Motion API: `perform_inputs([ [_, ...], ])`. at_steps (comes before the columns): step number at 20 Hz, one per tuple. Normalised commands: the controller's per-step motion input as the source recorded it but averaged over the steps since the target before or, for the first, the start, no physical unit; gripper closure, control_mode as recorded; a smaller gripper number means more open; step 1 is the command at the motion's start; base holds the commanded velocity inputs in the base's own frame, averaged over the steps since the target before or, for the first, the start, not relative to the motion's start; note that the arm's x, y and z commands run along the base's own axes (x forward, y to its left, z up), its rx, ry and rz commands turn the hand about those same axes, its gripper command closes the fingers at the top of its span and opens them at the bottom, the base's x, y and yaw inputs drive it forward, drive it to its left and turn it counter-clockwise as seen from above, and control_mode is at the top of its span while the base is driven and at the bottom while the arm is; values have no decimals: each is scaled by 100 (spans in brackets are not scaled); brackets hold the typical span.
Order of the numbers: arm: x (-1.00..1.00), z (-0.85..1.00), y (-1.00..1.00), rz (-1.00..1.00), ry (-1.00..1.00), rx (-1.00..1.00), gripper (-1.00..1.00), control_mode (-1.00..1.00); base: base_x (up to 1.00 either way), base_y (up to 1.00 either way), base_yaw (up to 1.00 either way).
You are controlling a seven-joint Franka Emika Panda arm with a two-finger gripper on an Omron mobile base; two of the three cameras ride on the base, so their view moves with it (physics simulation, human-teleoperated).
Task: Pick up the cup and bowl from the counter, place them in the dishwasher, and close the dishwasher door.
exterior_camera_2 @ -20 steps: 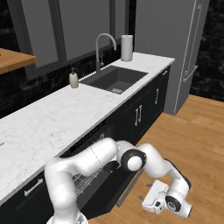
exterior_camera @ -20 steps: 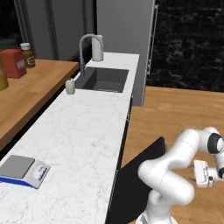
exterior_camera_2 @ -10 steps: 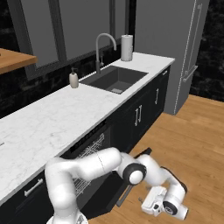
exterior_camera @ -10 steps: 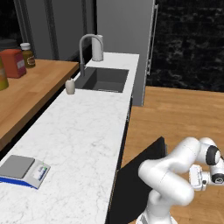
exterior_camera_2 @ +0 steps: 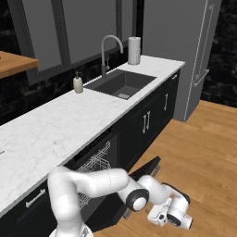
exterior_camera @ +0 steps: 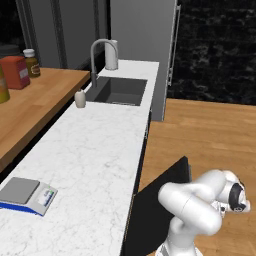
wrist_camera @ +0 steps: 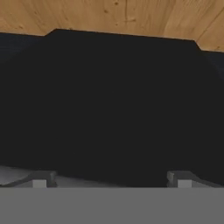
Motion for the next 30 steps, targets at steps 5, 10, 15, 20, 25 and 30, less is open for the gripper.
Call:
perform_inputs([
  [5, 48, -63, 6, 1, 0, 1, -100, -100, 0, 0, 0],
  [10, 48, -70, 20, 4, 2, 7, -100, -100, 0, 0, 0],
  [15, 24, -79, 22, 11, 0, 16, -100, -100, 0, 0, 0],
  [20, 0, 6, 27, 17, -12, 33, -100, -100, 0, 0, 0],
  [25, -11, 43, 41, 17, -19, 39, -100, -100, 0, 0, 0],
  [30, -9, 46, 78, 20, -7, 33, -100, -100, 0, 0, 0],
])
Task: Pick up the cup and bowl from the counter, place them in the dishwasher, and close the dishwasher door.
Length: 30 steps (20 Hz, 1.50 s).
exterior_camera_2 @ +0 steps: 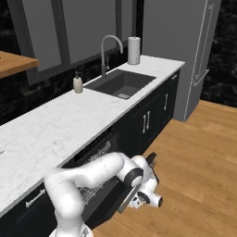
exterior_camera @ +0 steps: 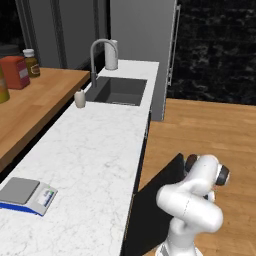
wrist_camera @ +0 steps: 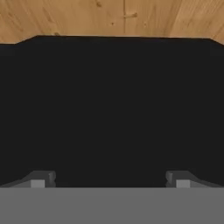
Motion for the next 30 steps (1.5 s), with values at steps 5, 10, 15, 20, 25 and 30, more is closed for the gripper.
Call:
perform_inputs([
  [5, 0, 37, 100, 21, -5, 30, -100, -100, 0, 0, 0],
  [10, -1, 21, 100, 15, -10, 33, -100, -100, 0, 0, 0],
  [15, 0, 6, 100, 11, -19, 34, -100, -100, 0, 0, 0],
  [20, 4, 0, 100, 7, -25, 34, -100, -100, 0, 0, 0],
  [25, 49, -3, 100, 2, -29, 33, -100, -100, 0, 0, 0],
  [30, -23, 7, 54, 1, -22, 16, -100, -100, 0, 0, 0],
])
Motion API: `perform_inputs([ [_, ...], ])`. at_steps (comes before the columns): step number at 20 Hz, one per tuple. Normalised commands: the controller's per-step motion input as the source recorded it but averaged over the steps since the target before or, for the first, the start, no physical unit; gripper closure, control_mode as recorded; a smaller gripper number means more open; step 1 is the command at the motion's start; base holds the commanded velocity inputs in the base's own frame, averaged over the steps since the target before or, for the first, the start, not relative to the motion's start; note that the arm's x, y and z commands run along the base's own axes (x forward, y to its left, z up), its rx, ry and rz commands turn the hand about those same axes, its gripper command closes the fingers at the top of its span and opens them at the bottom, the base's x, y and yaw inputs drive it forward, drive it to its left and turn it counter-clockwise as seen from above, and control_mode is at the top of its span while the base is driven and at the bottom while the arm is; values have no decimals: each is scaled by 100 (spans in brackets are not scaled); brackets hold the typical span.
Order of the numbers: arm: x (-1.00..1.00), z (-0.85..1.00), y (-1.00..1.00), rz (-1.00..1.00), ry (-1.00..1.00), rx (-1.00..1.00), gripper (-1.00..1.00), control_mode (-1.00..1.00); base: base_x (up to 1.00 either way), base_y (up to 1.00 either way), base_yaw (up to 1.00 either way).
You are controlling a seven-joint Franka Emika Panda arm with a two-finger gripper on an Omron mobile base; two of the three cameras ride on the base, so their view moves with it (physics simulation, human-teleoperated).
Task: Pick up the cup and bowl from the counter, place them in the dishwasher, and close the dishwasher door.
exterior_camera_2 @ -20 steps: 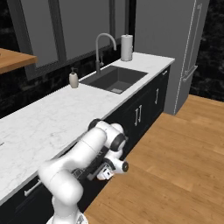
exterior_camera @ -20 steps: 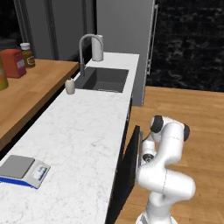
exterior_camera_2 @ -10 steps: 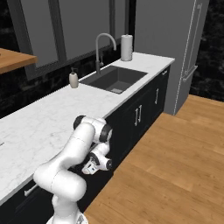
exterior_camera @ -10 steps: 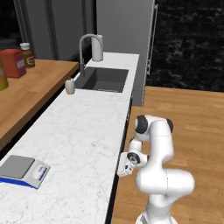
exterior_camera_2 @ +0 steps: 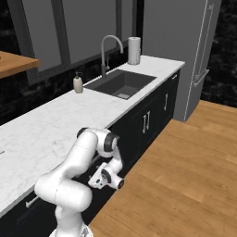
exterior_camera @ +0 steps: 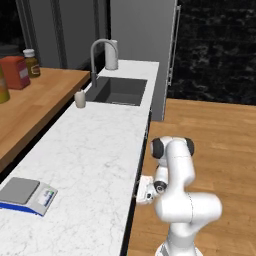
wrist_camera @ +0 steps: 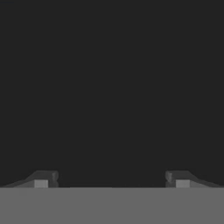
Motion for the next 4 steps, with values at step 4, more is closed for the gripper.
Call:
perform_inputs([
  [4, -50, 23, 0, 1, -20, 1, -100, -100, 0, 0, 0],
])
